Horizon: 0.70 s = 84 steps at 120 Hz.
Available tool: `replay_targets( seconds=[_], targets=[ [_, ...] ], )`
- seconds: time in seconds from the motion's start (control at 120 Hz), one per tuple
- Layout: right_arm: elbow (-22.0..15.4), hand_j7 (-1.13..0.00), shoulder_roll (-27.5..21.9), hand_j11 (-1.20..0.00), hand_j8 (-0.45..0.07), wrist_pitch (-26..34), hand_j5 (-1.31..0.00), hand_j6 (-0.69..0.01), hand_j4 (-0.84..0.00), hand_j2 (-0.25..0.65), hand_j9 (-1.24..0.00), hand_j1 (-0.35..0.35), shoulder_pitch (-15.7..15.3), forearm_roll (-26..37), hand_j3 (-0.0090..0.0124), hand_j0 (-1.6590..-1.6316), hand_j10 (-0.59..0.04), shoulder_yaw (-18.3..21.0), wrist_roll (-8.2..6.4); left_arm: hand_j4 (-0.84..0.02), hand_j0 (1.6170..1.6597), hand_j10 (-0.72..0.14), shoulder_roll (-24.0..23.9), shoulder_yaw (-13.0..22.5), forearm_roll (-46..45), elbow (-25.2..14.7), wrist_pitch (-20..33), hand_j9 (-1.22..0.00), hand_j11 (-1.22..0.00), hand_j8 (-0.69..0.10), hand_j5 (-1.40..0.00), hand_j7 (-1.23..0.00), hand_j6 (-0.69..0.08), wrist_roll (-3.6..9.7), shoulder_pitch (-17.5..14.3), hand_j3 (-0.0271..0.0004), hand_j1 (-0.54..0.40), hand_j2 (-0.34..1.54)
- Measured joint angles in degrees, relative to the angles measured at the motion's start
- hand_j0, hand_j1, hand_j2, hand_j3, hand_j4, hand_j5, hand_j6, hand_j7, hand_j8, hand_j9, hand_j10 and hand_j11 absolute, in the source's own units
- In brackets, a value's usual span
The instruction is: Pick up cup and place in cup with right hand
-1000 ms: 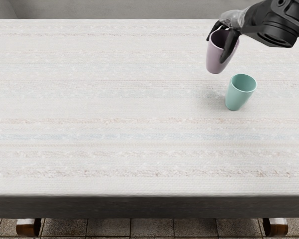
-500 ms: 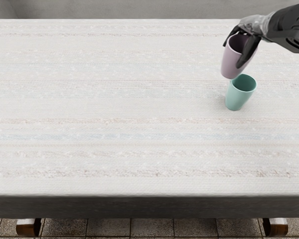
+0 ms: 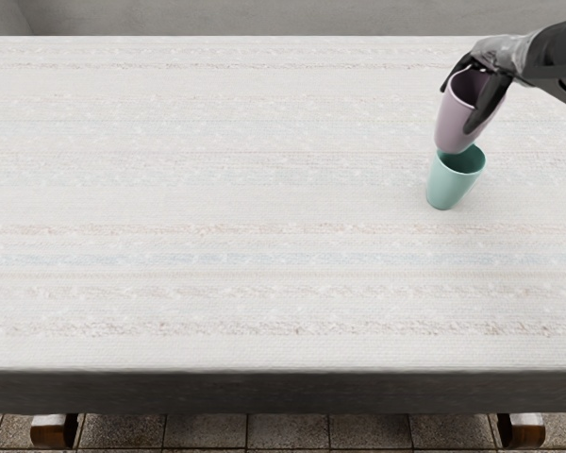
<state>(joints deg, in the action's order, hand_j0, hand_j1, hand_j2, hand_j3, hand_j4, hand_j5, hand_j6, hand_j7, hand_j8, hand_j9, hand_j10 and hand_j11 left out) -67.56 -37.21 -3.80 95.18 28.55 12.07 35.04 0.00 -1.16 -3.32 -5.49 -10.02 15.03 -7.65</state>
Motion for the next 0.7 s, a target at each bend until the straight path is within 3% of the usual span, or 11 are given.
replay_targets(
  seconds=[0.7],
  targets=[
    [1.33, -0.68, -0.53, -0.69, -0.154, 0.1, -0.69, -0.219, -0.451, -0.066, -0.69, 0.115, -2.09, 1.19, -0.0018, -1.6449, -0.265, -0.05, 0.01, 0.0, 1.6581, 0.0, 0.0, 0.08, 0.05, 0.09, 0.0, 0.0, 0.0, 0.0, 0.0, 0.0, -0.001, 0.0, -1.49, 0.0001, 0.349, 0.0]
  ],
)
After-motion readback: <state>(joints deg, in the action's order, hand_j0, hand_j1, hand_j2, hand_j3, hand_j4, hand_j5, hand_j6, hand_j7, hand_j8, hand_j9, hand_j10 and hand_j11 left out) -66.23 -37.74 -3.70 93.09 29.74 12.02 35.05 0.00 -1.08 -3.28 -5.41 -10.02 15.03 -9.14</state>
